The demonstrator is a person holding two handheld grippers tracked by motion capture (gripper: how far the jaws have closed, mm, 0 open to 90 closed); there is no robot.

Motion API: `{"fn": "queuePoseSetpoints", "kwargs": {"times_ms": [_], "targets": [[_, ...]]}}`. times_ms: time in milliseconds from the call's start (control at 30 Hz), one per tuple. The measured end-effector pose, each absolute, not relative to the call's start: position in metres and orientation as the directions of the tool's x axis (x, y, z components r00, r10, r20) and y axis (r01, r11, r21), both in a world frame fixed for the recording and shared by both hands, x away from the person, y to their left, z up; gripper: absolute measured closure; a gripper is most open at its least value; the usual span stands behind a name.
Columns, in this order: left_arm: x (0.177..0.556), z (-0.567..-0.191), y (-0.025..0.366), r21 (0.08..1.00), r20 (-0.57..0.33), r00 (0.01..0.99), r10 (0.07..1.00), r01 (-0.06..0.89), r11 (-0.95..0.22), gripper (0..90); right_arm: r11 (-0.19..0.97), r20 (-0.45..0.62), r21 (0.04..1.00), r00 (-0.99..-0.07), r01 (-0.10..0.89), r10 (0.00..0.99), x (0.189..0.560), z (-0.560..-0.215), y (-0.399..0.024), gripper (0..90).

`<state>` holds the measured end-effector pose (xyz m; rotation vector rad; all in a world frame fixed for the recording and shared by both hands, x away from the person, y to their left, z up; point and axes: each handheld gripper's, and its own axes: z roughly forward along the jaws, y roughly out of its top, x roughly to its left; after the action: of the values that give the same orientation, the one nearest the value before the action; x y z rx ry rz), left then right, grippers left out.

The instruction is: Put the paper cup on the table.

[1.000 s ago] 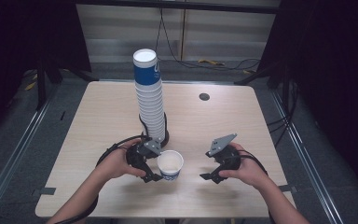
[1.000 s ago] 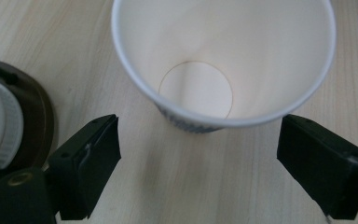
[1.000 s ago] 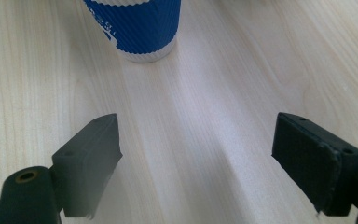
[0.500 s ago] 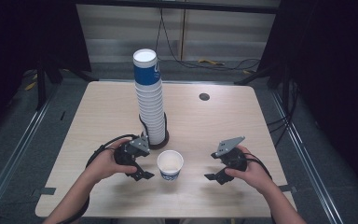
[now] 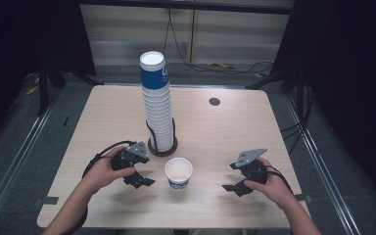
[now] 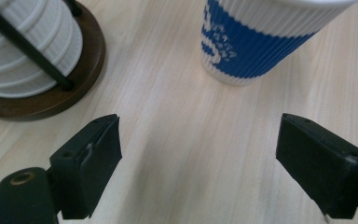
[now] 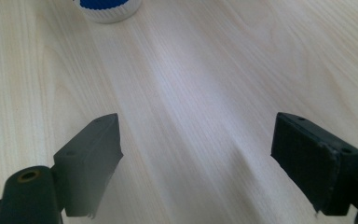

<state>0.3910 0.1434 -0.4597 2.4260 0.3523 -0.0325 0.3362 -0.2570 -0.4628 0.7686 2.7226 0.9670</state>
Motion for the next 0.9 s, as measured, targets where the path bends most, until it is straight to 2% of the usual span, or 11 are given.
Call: {"fn": "queuePoseSetpoints", "kwargs": {"times_ms": [400,900], "targets": [[0.389,-0.473,0.163,0.63,-0.147,0.948,0.282,0.309,-0.712,14.6,0.621,0.039,0.638,-0.825,0.455,0.563,0.329,-0.475,-0.275,15.3],[0.388,-0.487,0.186,0.63,-0.132,0.942,0.308,0.319,-0.708,14.9,0.582,0.038,0.657,-0.792,0.479,0.61,0.321,-0.485,-0.294,15.3]]}}
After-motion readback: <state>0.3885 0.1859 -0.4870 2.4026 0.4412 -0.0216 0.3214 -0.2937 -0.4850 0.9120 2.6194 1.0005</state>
